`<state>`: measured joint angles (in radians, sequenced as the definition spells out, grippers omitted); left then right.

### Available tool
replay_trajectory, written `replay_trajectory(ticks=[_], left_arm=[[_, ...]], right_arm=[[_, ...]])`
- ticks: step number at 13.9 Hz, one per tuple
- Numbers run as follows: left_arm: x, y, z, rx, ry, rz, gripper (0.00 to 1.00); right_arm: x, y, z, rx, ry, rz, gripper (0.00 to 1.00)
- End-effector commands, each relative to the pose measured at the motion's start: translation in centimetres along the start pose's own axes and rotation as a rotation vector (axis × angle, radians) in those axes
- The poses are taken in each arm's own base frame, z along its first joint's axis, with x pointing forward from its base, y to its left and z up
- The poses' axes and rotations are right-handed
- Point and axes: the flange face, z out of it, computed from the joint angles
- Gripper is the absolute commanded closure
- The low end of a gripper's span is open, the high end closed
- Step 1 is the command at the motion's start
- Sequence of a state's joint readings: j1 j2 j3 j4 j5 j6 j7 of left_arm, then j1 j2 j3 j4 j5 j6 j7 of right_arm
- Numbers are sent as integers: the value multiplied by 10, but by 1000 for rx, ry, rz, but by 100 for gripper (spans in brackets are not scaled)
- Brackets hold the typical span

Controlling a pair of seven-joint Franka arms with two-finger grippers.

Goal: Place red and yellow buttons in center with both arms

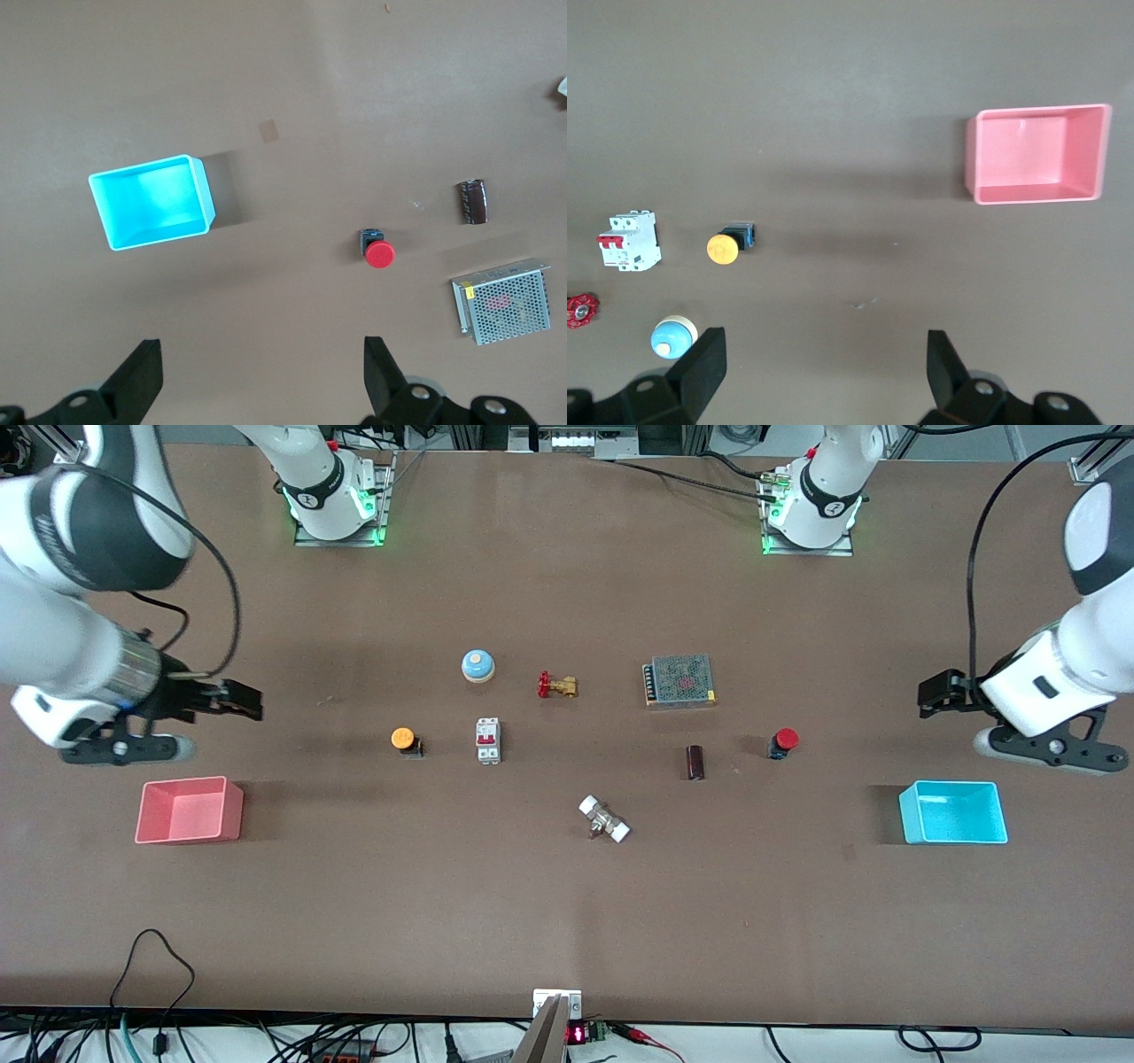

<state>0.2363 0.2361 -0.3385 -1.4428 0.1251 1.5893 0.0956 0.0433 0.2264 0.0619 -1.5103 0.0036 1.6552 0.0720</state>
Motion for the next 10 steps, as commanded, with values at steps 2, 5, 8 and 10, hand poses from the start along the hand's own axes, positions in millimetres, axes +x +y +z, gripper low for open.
replay_trajectory(ticks=[2,5,8,10], left_arm=[[-40,12,-32,-8,45,-1,0],[-73,6,-29,14,142,-7,0],[-69,0,-25,1,103,-8,0],[-66,5,-28,2,107,3,0]], right_arm=[[-8,-1,-18,-43,-1,-30,0],[-10,1,-23,-32,6,-62,0],[-10,1,-23,9,4,-52,0],[-10,2,-23,9,4,-52,0]])
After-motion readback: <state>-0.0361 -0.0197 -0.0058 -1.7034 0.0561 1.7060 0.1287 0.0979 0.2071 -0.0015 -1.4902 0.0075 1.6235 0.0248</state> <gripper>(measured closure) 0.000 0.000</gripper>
